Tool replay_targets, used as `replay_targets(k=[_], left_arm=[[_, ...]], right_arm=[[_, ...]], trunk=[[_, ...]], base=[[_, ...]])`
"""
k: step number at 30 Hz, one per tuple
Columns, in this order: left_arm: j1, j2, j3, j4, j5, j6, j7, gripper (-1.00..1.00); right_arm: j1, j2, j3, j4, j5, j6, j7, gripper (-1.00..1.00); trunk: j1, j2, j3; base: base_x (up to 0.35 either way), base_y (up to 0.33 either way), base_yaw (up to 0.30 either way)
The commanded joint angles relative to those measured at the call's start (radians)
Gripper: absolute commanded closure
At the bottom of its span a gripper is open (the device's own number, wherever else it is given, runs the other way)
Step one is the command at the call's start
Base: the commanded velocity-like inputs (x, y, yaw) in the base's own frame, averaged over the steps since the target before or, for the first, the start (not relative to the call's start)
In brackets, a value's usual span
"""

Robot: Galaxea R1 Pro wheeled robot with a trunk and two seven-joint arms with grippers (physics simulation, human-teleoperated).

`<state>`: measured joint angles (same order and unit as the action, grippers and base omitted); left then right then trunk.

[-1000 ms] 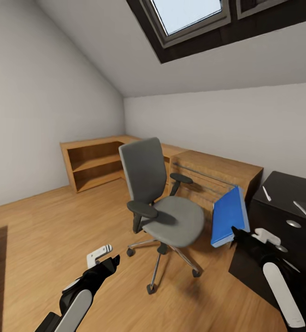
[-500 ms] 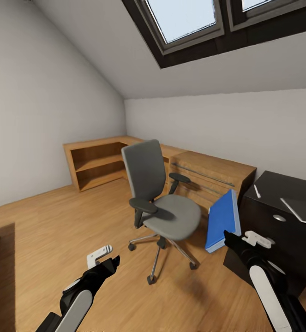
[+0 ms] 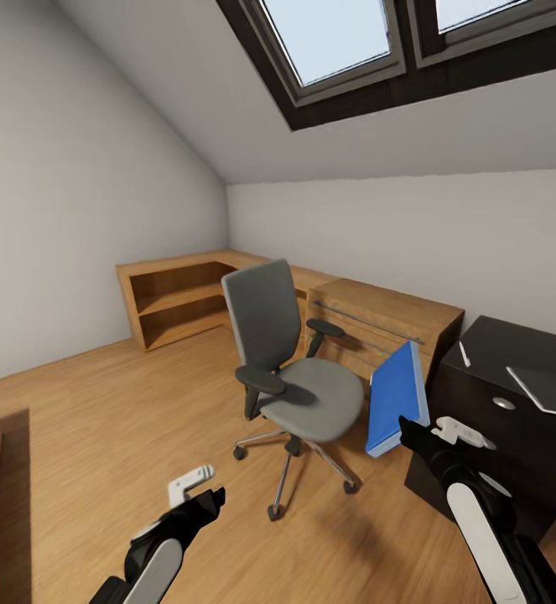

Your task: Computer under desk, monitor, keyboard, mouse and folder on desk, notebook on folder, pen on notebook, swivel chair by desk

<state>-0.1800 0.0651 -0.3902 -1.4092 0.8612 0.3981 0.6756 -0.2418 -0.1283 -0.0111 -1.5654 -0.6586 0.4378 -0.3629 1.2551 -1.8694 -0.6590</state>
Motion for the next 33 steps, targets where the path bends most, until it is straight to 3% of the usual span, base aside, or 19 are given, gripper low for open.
replay_targets(k=[1, 6, 15, 18, 20, 21, 24, 33], left_arm=[[-0.001, -0.003, -0.002, 0.004, 0.007, 0.001, 0.008, -1.0], [-0.001, -0.018, 0.0, 0.079, 0.005, 0.0, 0.006, -1.0], [-0.001, -0.022, -0.001, 0.383, -0.014, -0.009, 0.003, -1.0], [-0.001, -0.023, -0.003, 0.5, -0.035, -0.063, -0.013, -1.0], [-0.001, -0.023, -0.005, 0.587, -0.05, -0.139, -0.053, -1.0], [-0.001, -0.023, -0.005, 0.7, -0.074, -0.244, -0.15, -1.0], [-0.001, -0.023, -0.004, 0.751, -0.112, -0.313, -0.212, -1.0], [-0.001, -0.024, -0.007, 0.761, -0.121, -0.327, -0.221, -1.0]], right_arm=[[-0.001, 0.0, 0.0, -0.002, -0.01, 0.003, -0.008, 1.0], [0.005, -0.001, 0.0, -0.004, -0.009, 0.005, -0.007, 1.0], [0.007, -0.001, 0.0, -0.004, -0.01, 0.008, -0.005, 1.0], [0.007, -0.001, 0.0, -0.004, -0.011, 0.008, -0.005, 1.0], [0.007, 0.0, 0.0, -0.004, -0.012, 0.009, -0.005, 1.0], [0.008, 0.001, 0.0, -0.004, -0.012, 0.007, -0.006, 1.0], [0.012, 0.001, 0.001, -0.004, -0.012, 0.005, -0.007, 1.0], [0.013, 0.003, 0.003, -0.004, -0.012, 0.001, -0.007, 1.0]], trunk=[[-0.004, 0.007, 0.002], [-0.023, 0.042, 0.018], [-0.058, 0.105, 0.046], [-0.069, 0.126, 0.055], [-0.077, 0.14, 0.062], [-0.081, 0.147, 0.065], [-0.092, 0.168, 0.074], [-0.127, 0.231, 0.102]], base=[[0.0, 0.0, 0.0], [0.0, 0.0, 0.0], [0.0, 0.0, 0.0], [0.0, 0.0, 0.0], [0.0, 0.0, 0.0], [0.0, 0.0, 0.0], [0.0, 0.0, 0.0], [0.0, 0.0, 0.0]])
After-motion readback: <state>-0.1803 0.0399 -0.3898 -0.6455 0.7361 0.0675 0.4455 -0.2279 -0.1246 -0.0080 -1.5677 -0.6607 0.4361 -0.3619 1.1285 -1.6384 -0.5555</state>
